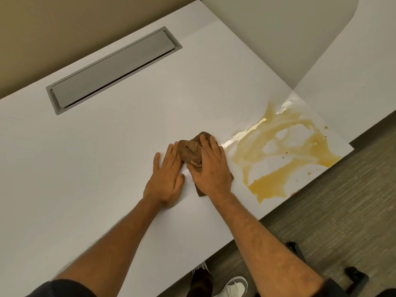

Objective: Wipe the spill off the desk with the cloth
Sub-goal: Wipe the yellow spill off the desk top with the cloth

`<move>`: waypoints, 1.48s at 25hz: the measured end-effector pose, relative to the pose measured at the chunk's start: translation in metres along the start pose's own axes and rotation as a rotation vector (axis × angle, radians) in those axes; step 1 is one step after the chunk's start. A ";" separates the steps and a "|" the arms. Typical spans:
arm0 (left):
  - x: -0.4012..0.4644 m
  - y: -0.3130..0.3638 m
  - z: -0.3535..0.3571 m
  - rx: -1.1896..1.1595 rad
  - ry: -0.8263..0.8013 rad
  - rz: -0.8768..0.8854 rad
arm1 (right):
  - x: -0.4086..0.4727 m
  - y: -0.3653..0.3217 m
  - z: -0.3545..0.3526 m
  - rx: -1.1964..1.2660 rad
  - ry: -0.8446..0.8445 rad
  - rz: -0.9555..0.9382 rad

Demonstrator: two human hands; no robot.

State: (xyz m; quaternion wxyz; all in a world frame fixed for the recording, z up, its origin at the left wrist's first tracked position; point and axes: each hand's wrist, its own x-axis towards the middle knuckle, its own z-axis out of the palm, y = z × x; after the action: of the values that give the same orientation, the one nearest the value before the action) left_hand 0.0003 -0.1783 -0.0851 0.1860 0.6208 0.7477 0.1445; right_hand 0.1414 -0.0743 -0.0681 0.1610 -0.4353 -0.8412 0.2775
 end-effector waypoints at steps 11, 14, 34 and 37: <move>0.001 0.003 -0.003 0.202 -0.109 0.011 | -0.093 0.017 -0.003 -0.135 0.030 -0.071; 0.000 0.008 -0.006 0.227 -0.125 -0.003 | -0.118 0.027 -0.011 -0.190 0.026 0.007; 0.003 0.011 -0.008 0.276 -0.149 -0.028 | -0.129 0.034 -0.040 -0.133 0.129 0.428; 0.003 0.013 -0.010 0.283 -0.154 -0.031 | -0.115 0.035 -0.033 -0.153 0.165 0.431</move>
State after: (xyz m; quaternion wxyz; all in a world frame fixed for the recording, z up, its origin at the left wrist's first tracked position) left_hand 0.0072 -0.1727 -0.0709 0.1558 0.6384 0.7537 -0.0130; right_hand 0.2465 -0.1418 -0.0665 0.1328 -0.6368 -0.7315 0.2045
